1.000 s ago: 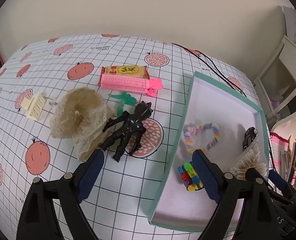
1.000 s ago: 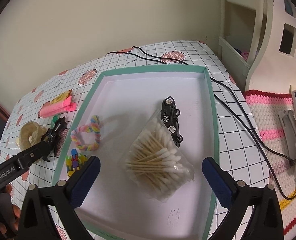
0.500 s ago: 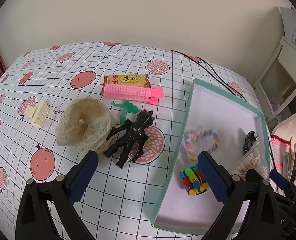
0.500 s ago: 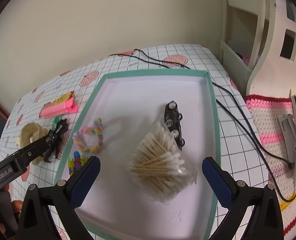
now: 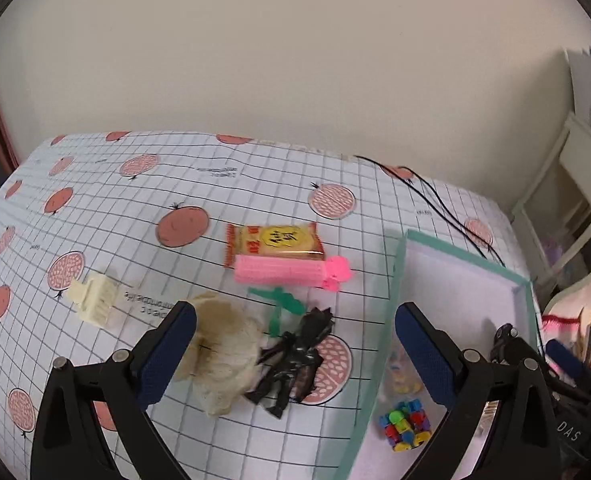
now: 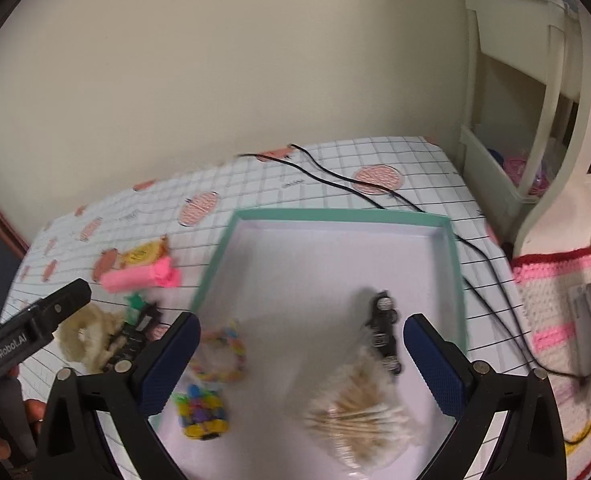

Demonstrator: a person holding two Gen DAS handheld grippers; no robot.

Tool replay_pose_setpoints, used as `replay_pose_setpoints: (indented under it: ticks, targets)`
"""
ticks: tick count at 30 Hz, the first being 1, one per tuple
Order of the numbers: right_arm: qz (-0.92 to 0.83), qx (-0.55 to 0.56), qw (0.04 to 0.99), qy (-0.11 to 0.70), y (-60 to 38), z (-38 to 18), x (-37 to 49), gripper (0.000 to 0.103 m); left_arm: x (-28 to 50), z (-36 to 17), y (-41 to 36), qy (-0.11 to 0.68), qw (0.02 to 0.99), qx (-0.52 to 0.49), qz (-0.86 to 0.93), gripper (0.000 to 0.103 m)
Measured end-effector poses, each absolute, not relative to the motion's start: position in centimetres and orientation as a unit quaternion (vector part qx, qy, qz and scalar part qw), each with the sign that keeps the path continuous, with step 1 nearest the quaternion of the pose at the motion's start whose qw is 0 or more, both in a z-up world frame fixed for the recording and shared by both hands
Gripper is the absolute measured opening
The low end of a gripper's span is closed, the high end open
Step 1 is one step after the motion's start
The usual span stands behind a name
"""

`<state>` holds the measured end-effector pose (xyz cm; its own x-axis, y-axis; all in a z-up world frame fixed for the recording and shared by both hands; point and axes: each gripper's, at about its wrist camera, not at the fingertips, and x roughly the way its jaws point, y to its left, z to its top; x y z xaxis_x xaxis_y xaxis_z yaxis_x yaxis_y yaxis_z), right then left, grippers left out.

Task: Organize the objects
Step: 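Withdraw both grippers from the tray toward the lace cloth and spider, then move the left gripper to the lace cloth while the right approaches the black figure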

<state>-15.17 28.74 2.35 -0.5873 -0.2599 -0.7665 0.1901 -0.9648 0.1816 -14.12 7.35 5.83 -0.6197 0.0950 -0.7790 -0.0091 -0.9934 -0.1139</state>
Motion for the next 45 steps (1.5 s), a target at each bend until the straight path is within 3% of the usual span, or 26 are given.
replay_pose_setpoints:
  ticks: [14, 32, 45]
  targets:
    - [-0.881, 0.424, 0.206, -0.043, 20.4, 3.6, -13.3, 0.103, -13.7, 5.8, -3.1, -0.104, -0.050, -0.432, 0.894, 0.100]
    - [-0.851, 0.471, 0.231, 0.039, 13.4, -0.2, -13.0, 0.103, -14.2, 3.0, -3.6, -0.117, -0.035, -0.478, 0.870, 0.100]
    - [-0.834, 0.492, 0.242, 0.055, 10.6, -3.2, -14.5, 0.088, -15.1, 1.5, -1.6, -0.085, -0.024, -0.481, 0.872, 0.099]
